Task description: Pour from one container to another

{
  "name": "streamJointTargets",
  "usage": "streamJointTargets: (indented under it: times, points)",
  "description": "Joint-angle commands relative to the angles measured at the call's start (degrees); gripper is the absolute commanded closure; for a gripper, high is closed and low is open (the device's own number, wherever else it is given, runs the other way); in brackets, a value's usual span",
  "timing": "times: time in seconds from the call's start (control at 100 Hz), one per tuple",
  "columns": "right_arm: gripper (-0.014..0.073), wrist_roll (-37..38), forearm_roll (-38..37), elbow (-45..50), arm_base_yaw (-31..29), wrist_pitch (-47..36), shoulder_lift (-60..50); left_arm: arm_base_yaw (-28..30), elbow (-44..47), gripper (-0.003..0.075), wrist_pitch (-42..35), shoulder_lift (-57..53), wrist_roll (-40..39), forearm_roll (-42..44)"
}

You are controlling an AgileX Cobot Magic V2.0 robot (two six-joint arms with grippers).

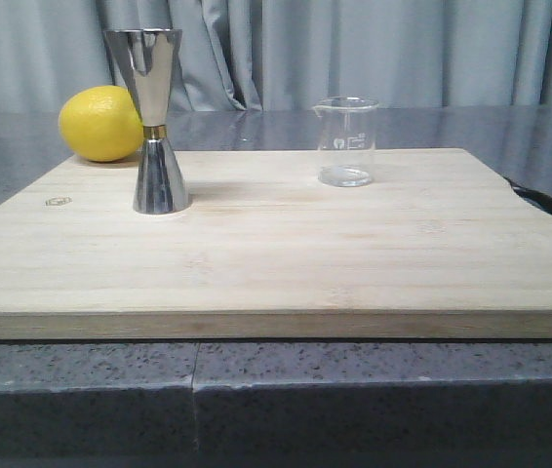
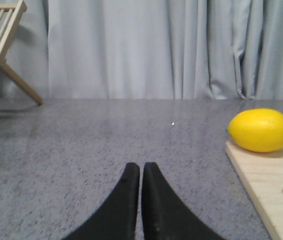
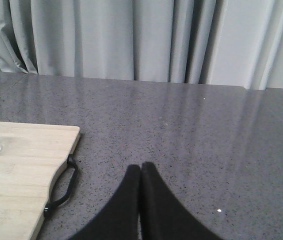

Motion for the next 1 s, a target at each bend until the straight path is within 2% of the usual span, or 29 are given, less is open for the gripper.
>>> streamJointTargets:
  times: [0.0, 0.06, 0.14, 0.23, 0.35, 0.48, 0.99]
  points:
    - [0.0666, -0.4, -0.2, -1.3, 0.1, -4.2, -1.0, -0.4, -1.6, 0.0739, -3.3, -1.5, -15.2, 14.5]
    - [0.0666, -0.4, -0.2, -1.3, 0.1, -4.2, -1.0, -0.4, -0.7, 0.0739, -4.6, -1.5, -18.7, 18.0]
    - [0.0666, -0.4, -0.2, -1.3, 0.1, -4.2, -1.0, -0.8, 1.5, 0.0739, -9.4, -1.5, -19.3, 18.7]
    - [0.0666, -0.4, -0.2, -1.3, 0.1, -4.2, -1.0, -2.4, 4.9, 0.0739, -15.8, -1.5, -22.7, 21.1]
    - [0.0666, -0.4, -0.2, -1.3, 0.1, -4.2, -1.0, -5.3, 8.4, 0.0739, -19.9, -1.5, -28.6, 25.4]
    - [0.0666, -0.4, -0.2, -1.3, 0.1, -4.2, -1.0, -6.8, 9.5, 0.0739, -17.5, -1.5, -29.0, 26.4]
    - [0.0666, -0.4, -0.2, -1.3, 0.1, -4.2, -1.0, -6.5, 9.5, 0.0739, -17.6, -1.5, -29.0, 32.6]
